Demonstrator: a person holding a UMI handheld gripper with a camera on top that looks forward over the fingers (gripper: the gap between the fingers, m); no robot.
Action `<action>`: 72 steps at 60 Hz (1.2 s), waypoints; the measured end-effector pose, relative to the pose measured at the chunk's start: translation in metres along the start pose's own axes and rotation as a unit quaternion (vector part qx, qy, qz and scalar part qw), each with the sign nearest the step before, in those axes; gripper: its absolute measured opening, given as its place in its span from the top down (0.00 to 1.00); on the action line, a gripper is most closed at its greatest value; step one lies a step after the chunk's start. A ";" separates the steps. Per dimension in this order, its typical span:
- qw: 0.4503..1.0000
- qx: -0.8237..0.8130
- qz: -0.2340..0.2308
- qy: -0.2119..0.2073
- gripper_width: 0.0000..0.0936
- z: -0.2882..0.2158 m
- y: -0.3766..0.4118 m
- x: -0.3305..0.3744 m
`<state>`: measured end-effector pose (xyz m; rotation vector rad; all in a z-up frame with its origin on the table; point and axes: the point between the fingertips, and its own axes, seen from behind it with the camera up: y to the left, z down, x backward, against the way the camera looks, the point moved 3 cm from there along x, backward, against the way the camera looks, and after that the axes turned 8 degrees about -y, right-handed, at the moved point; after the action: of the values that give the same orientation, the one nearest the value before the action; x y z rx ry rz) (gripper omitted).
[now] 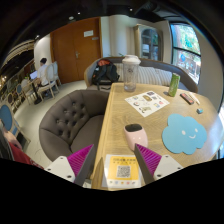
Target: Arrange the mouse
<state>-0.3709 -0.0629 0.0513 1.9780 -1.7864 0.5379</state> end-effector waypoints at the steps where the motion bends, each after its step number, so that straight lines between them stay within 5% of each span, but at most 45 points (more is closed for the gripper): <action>1: 1.000 0.003 0.001 -0.003 0.11 -0.002 -0.007 -0.004; 23: 0.999 0.019 -0.020 -0.027 0.10 -0.002 -0.081 -0.084; 27: 0.998 0.029 -0.024 -0.049 0.43 -0.004 -0.081 -0.083; 39: 0.999 0.010 0.009 -0.038 0.50 -0.001 -0.085 -0.085; 49: 1.000 -0.021 -0.017 -0.008 0.58 -0.014 -0.086 -0.074; 60: 0.994 -0.026 0.063 -0.090 0.58 -0.087 -0.190 -0.034; 72: 0.993 -0.009 0.103 -0.048 0.59 -0.036 -0.307 -0.031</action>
<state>-0.0690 0.0098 0.0494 1.8477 -2.0619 0.4961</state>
